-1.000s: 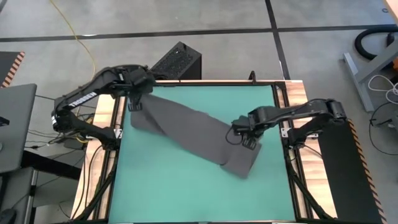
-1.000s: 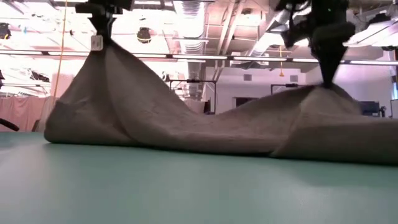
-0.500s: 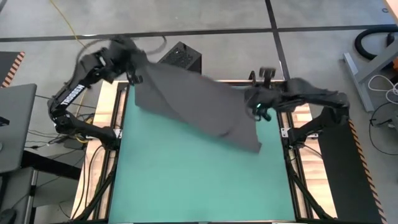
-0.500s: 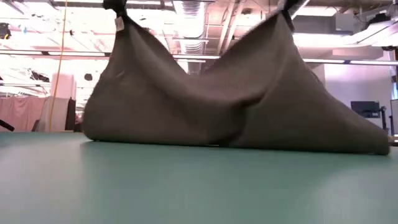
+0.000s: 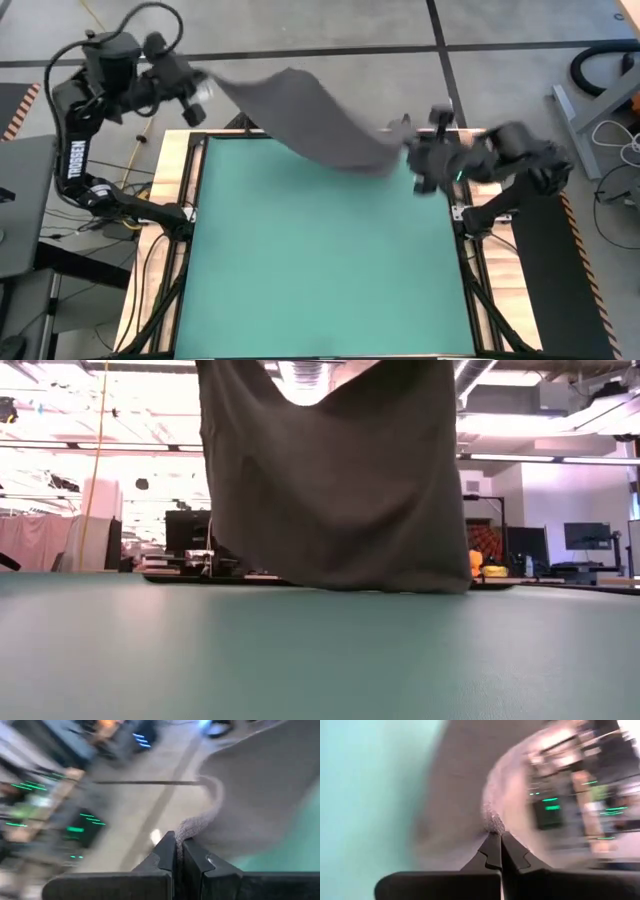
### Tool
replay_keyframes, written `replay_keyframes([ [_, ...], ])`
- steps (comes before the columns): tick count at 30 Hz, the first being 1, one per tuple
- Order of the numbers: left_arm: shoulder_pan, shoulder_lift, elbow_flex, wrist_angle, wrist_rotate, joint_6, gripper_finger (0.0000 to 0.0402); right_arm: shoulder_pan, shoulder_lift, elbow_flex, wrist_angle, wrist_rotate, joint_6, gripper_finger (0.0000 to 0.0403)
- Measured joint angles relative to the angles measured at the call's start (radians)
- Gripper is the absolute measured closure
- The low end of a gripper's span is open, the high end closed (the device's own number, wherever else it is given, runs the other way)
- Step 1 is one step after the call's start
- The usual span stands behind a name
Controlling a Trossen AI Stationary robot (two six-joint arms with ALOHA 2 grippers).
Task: Roll towel
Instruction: Roll the gray towel
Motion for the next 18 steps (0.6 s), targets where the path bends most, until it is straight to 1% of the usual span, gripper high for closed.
replay_keyframes([
  [2,-0.011,0.002,-0.013,-0.101,0.076,-0.093,0.0402,0.041,0.007,-0.070,0.005,-0.137,0.146,0.0394],
  [4,-0.023,0.002,-0.052,-0.193,0.114,-0.161,0.0401,0.092,0.009,-0.127,0.024,-0.299,0.252,0.0394],
  [6,-0.052,0.002,-0.109,-0.277,0.153,-0.209,0.0401,0.138,0.025,-0.170,0.028,-0.436,0.387,0.0394],
  [7,-0.070,0.002,-0.142,-0.300,0.170,-0.231,0.0402,0.159,0.035,-0.186,0.020,-0.502,0.464,0.0394],
  [9,-0.111,-0.006,-0.222,-0.291,0.186,-0.291,0.0401,0.205,0.067,-0.209,0.011,-0.614,0.611,0.0394],
  [12,-0.167,-0.014,-0.322,-0.295,0.201,-0.327,0.0401,0.263,0.109,-0.232,-0.004,-0.719,0.795,0.0394],
  [14,-0.205,-0.019,-0.396,-0.300,0.198,-0.335,0.0401,0.298,0.127,-0.235,-0.006,-0.767,0.873,0.0394],
  [15,-0.220,-0.019,-0.431,-0.300,0.190,-0.333,0.0402,0.311,0.134,-0.237,-0.006,-0.771,0.891,0.0394],
  [17,-0.238,-0.017,-0.491,-0.297,0.130,-0.290,0.0402,0.321,0.150,-0.245,-0.007,-0.768,0.903,0.0394],
  [18,-0.243,-0.017,-0.517,-0.298,0.074,-0.269,0.0401,0.319,0.155,-0.251,-0.005,-0.755,0.905,0.0394],
])
